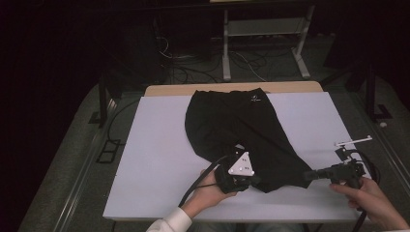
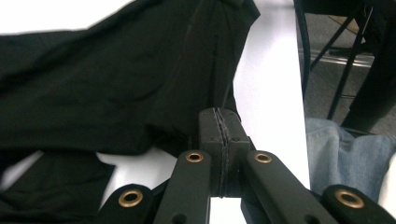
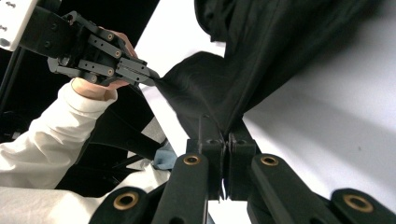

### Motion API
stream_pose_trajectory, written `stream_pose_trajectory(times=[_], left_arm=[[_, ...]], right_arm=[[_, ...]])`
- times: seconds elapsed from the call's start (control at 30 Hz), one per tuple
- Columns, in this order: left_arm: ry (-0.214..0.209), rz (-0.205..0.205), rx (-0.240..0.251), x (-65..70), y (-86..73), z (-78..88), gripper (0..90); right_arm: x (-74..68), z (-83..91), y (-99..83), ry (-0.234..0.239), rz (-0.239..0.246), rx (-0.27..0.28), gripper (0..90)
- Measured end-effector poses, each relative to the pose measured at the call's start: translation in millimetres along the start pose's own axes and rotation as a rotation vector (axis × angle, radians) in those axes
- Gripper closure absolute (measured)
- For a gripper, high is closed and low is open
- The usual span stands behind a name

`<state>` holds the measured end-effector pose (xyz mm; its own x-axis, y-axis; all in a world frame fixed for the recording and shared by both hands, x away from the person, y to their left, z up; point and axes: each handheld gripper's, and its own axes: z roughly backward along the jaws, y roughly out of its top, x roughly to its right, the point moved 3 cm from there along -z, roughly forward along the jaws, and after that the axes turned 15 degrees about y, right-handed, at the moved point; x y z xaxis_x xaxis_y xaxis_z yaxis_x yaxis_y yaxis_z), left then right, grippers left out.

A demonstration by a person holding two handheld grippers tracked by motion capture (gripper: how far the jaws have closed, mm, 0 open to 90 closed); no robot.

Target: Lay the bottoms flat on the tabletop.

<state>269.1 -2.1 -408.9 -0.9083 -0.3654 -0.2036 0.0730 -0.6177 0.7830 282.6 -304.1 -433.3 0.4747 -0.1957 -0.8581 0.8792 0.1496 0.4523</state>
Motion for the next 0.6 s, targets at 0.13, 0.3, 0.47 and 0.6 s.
stream_pose_trajectory(times=[0.13, 0.3, 0.47, 0.6], left_arm=[[0.072, -0.002, 0.006, -20.7, 6.8, -0.9, 89.2], [0.120, 0.101, -0.056, -58.0, -6.7, -28.3, 89.2], [0.134, 0.223, -0.099, -80.4, -24.3, -56.2, 89.2], [0.145, 0.247, -0.126, -87.5, -28.3, -66.9, 89.2]], right_arm=[[-0.4, -0.3, 20.1, 0.000, -0.005, 0.002, 86.1], [33.0, -11.3, 49.9, -0.029, -0.153, 0.004, 77.9], [70.2, -14.1, 66.9, -0.163, -0.197, 0.083, 59.9], [71.7, -7.6, 69.0, -0.254, -0.087, 0.126, 49.4]])
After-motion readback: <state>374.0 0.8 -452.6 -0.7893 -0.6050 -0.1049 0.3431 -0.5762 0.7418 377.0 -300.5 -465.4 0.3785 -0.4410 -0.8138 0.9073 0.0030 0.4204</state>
